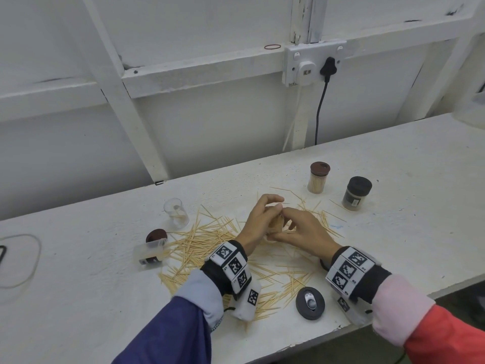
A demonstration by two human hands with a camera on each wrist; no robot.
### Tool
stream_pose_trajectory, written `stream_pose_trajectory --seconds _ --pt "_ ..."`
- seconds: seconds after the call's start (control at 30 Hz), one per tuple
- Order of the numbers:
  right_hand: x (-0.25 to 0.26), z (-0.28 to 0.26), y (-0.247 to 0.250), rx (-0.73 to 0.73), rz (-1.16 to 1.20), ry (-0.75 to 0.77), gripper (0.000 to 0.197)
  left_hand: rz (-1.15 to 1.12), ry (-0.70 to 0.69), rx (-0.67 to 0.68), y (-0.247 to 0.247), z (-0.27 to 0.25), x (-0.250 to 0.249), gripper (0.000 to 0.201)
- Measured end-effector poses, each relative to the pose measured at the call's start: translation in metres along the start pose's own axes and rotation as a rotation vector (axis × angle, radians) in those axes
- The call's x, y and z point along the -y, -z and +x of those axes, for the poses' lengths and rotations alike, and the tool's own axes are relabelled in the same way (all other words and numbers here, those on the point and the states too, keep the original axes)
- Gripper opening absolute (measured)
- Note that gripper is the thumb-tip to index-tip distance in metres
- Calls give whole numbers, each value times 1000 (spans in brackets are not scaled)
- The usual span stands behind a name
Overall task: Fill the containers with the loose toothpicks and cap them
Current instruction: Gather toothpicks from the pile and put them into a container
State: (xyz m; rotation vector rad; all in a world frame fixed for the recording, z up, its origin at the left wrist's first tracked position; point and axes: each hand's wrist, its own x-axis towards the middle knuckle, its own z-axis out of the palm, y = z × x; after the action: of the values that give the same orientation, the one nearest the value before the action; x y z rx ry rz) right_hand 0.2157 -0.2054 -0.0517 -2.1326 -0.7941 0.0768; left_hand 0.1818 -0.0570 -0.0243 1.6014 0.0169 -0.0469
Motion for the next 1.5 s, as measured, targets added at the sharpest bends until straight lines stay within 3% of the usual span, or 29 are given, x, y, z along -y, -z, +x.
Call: stream_pose_trajectory --seconds 0.13,0.23,0.47,0.67,0.8,0.93,1.03,1.13,1.3,1.4,1.5 --pt "3 0 1 -27 12 6 45 30 -35 8 6 -6 -3 42" --pt "0 0 1 -73 27 -25 40 121 -76 49 9 -7 2 34" --pt "-1 1 -1 -93 -22 -1 47 321 -185 67 14 -6 16 40" --pt "-2 0 -3 -112 -14 34 54 94 -7 3 16 -9 1 48" --pt "1 0 -3 -170 25 79 47 119 89 7 21 -9 4 74" --pt "3 -1 -3 -298 -101 124 43 51 142 50 24 -12 8 90" --pt "10 -3 -2 -347 -106 63 46 27 129 75 23 -12 7 88" --pt "10 -2 -1 -289 -29 -2 53 40 71 53 21 -11 4 86" --pt "7 -3 0 -147 46 107 66 145 18 20 25 -9 0 78" --pt "5 -3 0 -180 -14 203 55 148 33 71 29 -10 -2 68" --pt "4 -1 0 -284 -54 192 47 120 56 103 31 -11 -3 70"
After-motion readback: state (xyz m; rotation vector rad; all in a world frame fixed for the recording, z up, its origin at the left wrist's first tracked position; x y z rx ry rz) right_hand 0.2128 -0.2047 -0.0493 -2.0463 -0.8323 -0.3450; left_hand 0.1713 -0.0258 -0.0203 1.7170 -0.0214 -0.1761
